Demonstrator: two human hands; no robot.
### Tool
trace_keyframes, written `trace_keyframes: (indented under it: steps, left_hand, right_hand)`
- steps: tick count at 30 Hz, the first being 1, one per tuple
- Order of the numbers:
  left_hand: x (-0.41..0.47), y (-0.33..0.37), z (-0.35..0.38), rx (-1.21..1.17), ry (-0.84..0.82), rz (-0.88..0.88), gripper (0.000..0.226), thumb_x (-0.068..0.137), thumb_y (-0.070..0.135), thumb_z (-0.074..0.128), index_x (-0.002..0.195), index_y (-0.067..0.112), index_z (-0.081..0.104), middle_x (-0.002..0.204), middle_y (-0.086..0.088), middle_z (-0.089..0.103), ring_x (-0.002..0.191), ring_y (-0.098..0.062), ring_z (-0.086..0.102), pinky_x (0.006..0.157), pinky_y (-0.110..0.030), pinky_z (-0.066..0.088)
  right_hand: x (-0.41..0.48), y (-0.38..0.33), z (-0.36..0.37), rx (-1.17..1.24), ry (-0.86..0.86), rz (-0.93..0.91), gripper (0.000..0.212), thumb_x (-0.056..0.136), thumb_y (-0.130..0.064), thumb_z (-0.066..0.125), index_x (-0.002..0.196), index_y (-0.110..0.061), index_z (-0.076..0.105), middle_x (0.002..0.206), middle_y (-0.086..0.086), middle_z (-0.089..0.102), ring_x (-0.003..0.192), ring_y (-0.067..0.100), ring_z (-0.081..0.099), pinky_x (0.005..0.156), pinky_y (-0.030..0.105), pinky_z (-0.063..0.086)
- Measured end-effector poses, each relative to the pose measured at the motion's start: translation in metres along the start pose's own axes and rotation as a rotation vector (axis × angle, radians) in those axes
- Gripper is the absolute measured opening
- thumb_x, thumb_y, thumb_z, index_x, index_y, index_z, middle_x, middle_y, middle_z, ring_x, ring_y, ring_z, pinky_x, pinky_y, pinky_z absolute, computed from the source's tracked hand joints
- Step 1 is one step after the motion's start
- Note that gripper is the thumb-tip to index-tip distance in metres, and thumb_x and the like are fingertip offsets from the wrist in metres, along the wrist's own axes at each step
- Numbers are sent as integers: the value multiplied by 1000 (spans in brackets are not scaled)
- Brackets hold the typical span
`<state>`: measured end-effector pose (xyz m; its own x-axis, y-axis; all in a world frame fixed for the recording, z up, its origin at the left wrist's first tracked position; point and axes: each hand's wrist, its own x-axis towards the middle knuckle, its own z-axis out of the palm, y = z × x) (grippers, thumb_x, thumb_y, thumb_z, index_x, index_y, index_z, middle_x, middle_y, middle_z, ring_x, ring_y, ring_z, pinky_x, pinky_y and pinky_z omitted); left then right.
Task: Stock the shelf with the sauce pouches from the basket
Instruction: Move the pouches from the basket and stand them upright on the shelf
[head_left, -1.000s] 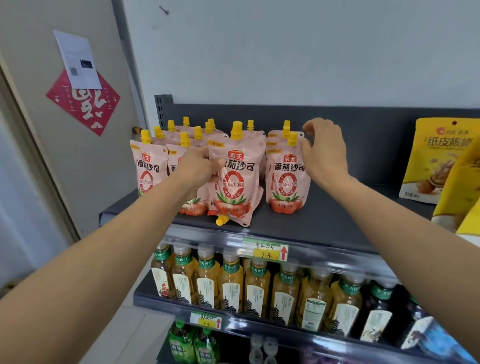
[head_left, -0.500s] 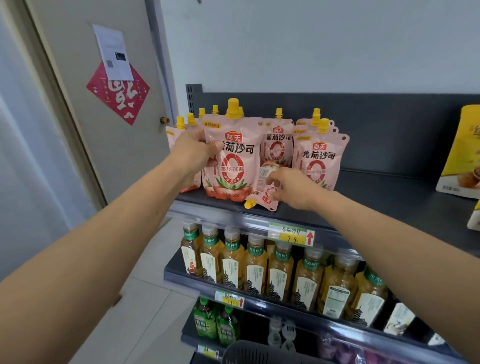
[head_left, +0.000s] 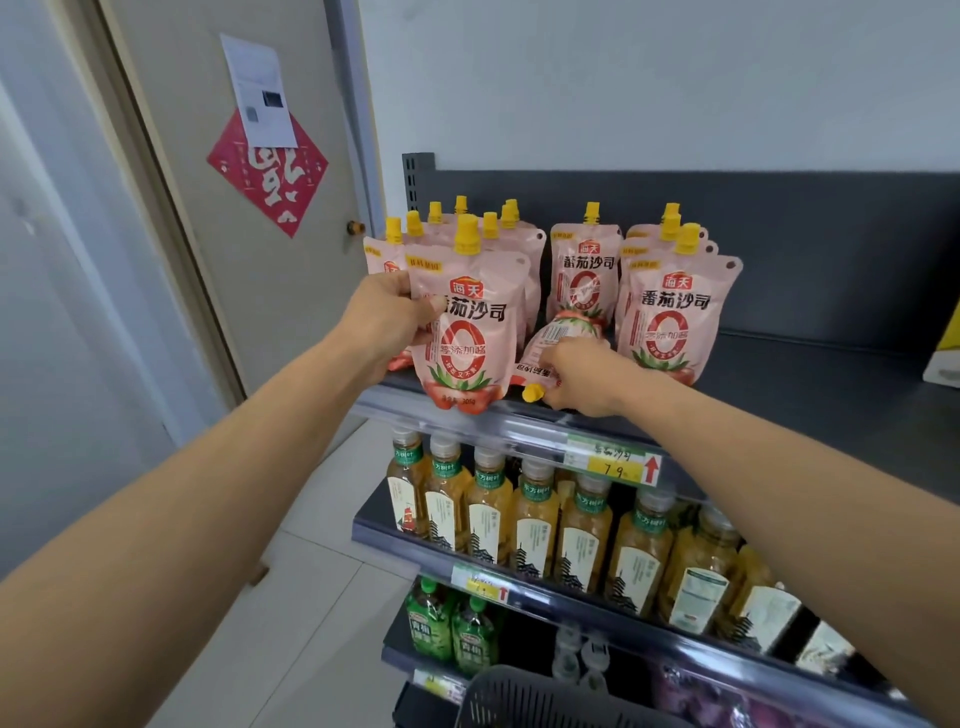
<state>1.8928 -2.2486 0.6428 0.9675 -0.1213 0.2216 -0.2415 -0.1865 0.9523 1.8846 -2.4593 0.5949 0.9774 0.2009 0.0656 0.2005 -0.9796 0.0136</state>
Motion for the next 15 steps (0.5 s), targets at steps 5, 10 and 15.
trace_keyframes:
  steps: [5,10,15]
  left_hand:
    - [3,-1,1,-14,-13,2,17,90,5,55,83,18,63,85,5,67,79,-11,62,64,-22,50]
    - [8,3,5,-41,-4,14,16,90,6,56,82,18,62,82,6,67,76,-9,62,62,-21,51]
    - [13,5,14,-57,-37,13,17,90,5,55,83,19,63,85,4,66,80,-11,61,67,-24,52]
  right_hand:
    - [-3,3,-15,-112,199,19,15,88,-19,53,87,-7,61,86,10,62,76,26,56,66,34,48]
    - [19,25,-51,-54,385,155,16,91,-5,46,92,-3,62,92,15,65,87,33,61,65,36,46]
    - [38,33,-77,-81,373,270,22,86,6,51,102,2,64,100,17,66,92,32,62,63,33,41]
